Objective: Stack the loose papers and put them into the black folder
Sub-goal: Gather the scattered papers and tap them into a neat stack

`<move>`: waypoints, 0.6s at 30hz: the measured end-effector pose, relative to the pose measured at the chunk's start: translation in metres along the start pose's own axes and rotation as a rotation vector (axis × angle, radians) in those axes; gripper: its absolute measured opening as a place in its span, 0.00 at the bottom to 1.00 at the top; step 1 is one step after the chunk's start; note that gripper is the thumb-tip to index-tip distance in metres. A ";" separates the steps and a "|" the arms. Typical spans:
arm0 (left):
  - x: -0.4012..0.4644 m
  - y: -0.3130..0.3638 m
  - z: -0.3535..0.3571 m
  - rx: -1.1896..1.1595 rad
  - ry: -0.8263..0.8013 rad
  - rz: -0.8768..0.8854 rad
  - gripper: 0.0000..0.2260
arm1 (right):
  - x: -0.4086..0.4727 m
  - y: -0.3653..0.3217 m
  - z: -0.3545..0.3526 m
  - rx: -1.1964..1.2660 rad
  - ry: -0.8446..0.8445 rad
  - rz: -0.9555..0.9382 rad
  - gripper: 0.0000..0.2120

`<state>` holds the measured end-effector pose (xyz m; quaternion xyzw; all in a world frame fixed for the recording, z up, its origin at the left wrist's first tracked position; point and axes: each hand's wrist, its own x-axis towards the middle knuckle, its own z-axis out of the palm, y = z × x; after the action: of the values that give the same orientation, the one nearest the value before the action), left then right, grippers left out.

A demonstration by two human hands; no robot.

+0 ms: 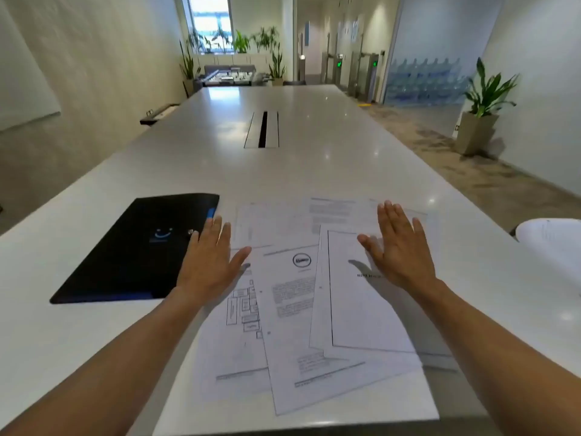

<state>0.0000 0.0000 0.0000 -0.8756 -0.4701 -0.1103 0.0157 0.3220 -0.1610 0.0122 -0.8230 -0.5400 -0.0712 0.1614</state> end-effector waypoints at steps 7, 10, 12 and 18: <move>-0.010 0.006 0.006 -0.080 -0.075 -0.103 0.38 | -0.019 0.003 0.015 -0.031 -0.218 0.114 0.46; -0.012 0.013 0.004 -0.130 -0.090 -0.154 0.37 | -0.022 0.003 0.020 -0.015 -0.238 0.120 0.45; -0.010 0.017 0.003 -0.205 -0.087 -0.214 0.36 | -0.023 0.001 0.022 -0.013 -0.212 0.122 0.44; -0.006 0.036 0.001 -0.553 0.014 -0.369 0.34 | -0.021 -0.011 0.022 0.004 -0.217 0.107 0.43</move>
<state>0.0266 -0.0243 0.0004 -0.7459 -0.5729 -0.2408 -0.2397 0.3018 -0.1679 -0.0129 -0.8532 -0.5097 0.0279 0.1071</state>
